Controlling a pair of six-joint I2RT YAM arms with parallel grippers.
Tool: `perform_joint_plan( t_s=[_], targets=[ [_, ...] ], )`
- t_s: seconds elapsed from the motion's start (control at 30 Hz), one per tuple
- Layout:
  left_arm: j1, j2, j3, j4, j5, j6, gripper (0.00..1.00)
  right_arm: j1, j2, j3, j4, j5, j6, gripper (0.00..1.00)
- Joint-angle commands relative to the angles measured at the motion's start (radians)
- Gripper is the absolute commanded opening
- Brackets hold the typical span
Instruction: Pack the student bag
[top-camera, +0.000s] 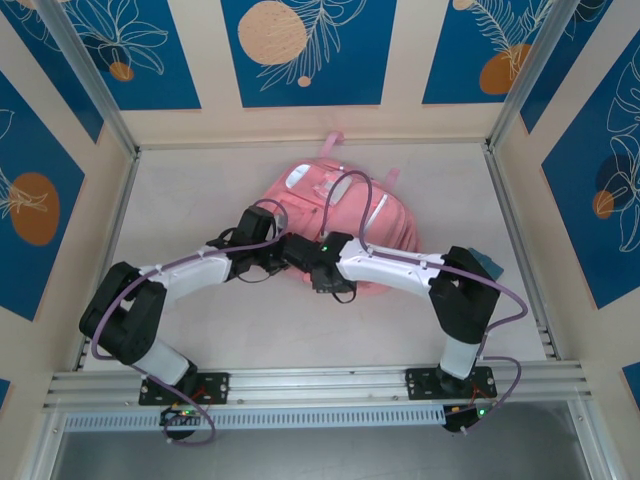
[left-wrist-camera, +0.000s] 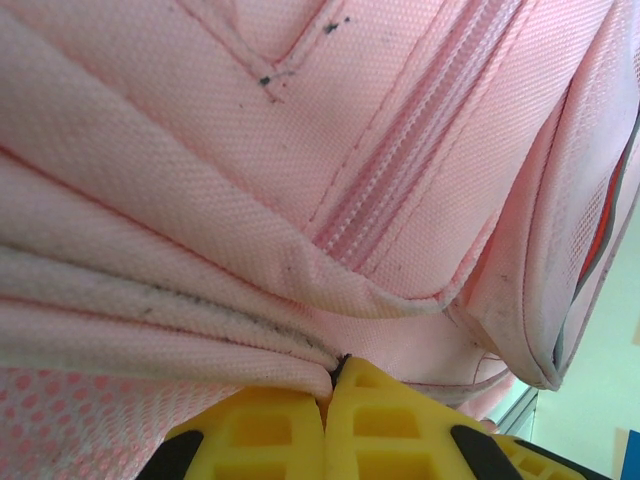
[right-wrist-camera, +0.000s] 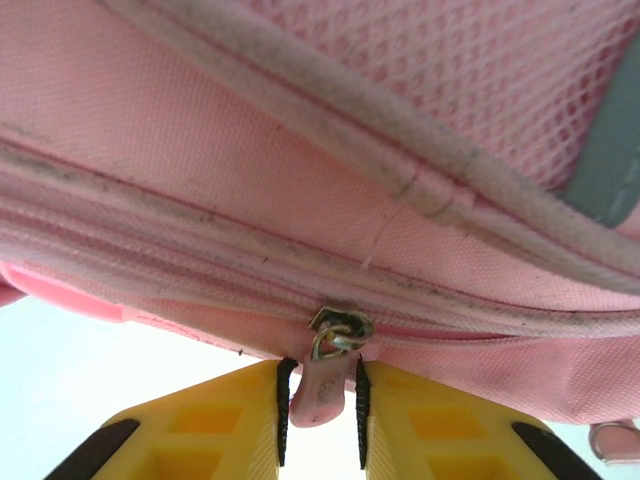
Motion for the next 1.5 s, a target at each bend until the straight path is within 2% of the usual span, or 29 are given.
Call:
perform_joint_plan(
  t_s=[0.0, 0.1, 0.3, 0.47, 0.8, 1.0, 1.13, 1.33, 1.47],
  targets=[
    [-0.023, 0.0, 0.03, -0.039, 0.035, 0.033, 0.03, 0.022, 0.017, 0.013, -0.038, 0.007, -0.005, 0.26],
    [-0.024, -0.003, 0.03, -0.042, 0.032, 0.033, 0.03, 0.024, 0.021, 0.014, -0.061, 0.022, 0.014, 0.22],
    [-0.023, -0.007, 0.03, -0.064, 0.01, 0.043, 0.03, 0.03, -0.005, 0.036, -0.122, 0.071, 0.041, 0.08],
    [-0.022, -0.012, 0.027, -0.086, -0.024, 0.051, 0.02, 0.034, -0.069, 0.008, -0.111, 0.048, 0.017, 0.0],
    [0.014, -0.019, 0.022, -0.148, -0.116, 0.102, 0.0, -0.009, -0.262, -0.198, -0.146, -0.027, 0.028, 0.0],
    [0.04, -0.036, 0.025, -0.152, -0.109, 0.11, 0.0, -0.068, -0.374, -0.311, -0.163, -0.031, 0.054, 0.0],
    [0.04, -0.041, 0.033, -0.128, -0.041, 0.117, 0.0, -0.063, -0.394, -0.284, -0.049, -0.108, -0.037, 0.0],
    [0.032, -0.063, 0.03, -0.08, 0.058, 0.122, 0.0, 0.008, -0.299, -0.16, 0.021, -0.079, -0.026, 0.4],
    [0.025, -0.073, 0.031, -0.078, 0.087, 0.125, 0.0, 0.037, -0.191, -0.08, 0.035, -0.053, 0.008, 0.45]
  ],
)
